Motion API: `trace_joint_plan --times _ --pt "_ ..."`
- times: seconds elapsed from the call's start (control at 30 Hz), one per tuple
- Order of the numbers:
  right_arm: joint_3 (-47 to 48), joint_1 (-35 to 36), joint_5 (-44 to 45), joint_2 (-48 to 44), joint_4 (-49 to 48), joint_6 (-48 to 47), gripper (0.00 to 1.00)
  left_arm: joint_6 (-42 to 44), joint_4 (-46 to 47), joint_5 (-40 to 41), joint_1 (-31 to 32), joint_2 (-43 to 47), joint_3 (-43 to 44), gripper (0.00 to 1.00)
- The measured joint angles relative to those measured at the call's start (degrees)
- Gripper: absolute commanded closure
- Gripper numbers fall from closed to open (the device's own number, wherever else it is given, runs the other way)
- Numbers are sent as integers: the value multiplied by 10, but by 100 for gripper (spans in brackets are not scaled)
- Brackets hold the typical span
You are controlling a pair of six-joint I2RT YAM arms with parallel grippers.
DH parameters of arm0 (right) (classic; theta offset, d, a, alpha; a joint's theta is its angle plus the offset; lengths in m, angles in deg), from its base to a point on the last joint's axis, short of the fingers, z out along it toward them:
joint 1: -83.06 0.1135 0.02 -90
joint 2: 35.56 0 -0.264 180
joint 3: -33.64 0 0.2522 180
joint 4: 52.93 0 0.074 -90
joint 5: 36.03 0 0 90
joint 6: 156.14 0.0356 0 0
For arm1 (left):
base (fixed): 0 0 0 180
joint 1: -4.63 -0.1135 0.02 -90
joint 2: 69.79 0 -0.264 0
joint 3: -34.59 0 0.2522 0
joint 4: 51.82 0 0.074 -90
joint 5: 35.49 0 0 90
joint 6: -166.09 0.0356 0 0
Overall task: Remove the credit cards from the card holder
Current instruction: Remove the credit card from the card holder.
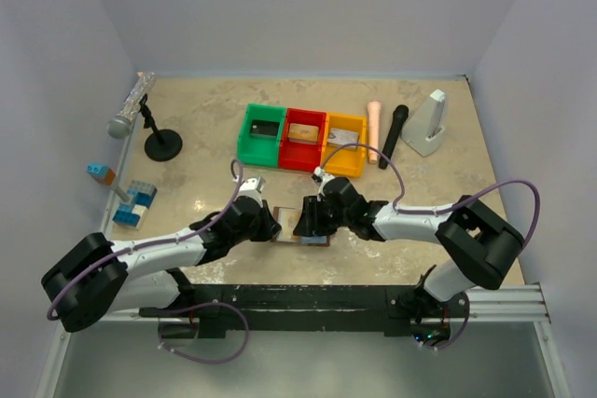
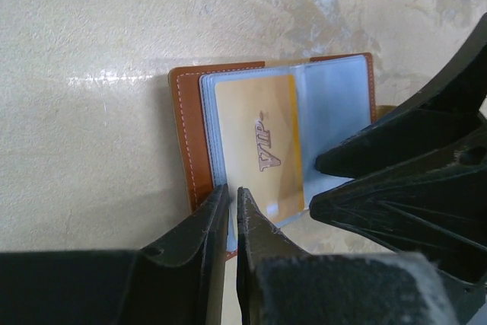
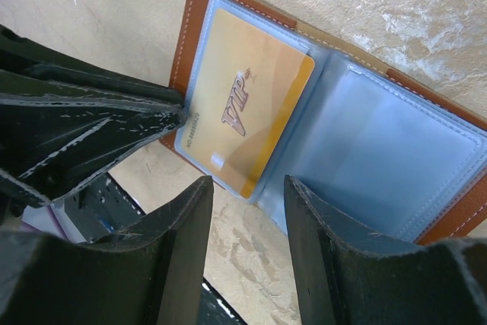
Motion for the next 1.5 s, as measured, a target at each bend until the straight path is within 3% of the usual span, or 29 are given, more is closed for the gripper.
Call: trace_joint_plan --times 0.27,1.5 --pt "9 0 0 0 10 -3 53 -13 -2 1 0 -45 0 88" --pt "-15 -29 -31 38 -85 92 55 -45 38 6 0 -48 -19 88"
